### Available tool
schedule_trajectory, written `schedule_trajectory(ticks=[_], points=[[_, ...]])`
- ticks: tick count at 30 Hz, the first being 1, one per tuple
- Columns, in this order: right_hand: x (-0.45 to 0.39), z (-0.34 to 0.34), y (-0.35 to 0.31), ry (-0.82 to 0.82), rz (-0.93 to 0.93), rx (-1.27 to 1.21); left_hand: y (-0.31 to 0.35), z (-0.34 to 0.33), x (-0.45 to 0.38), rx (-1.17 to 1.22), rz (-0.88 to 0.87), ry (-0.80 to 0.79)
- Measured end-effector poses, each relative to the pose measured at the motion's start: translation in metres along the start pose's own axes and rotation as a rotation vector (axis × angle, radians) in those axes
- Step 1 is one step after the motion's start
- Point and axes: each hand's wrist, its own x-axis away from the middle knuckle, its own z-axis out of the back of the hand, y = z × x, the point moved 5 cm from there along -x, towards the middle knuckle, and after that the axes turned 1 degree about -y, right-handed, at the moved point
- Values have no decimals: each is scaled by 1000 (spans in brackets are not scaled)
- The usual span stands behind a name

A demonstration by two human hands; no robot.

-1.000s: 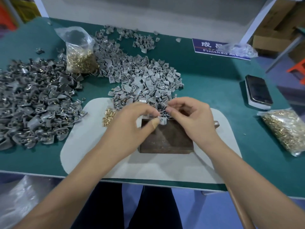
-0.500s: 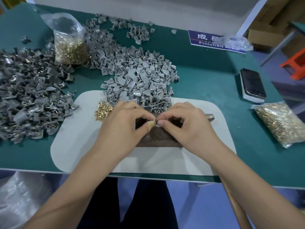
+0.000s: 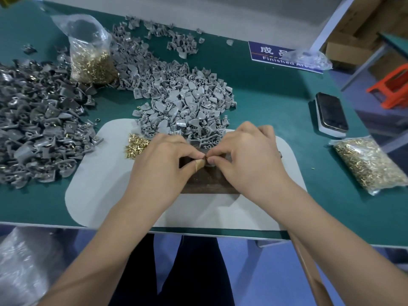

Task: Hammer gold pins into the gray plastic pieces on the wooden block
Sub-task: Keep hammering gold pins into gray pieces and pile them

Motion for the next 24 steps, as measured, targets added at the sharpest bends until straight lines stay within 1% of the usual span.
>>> schedule_trajectory(ticks=[3,6,8,12,15,19,24], points=[[-2,0,-11,-27,36,171,0,0,-1,-25,-1,2],[-3,1,-12,-38,45,176,-1,0,-1,-30,0,-5],[-3,-1,-5,-29,31,95,0,0,2,-26,0,0],[0,-6,8,-27,-64,-177,0,0,8,2,16,46],[1,-9,12,1,-103,-265,1,-2,8,-28,28,55],[0,-11,9,-18,-77,-201,3,-3,7,-77,3,43],[-5,-3,-5,-44,5,19,-2,-5,5,-47,-9,31]])
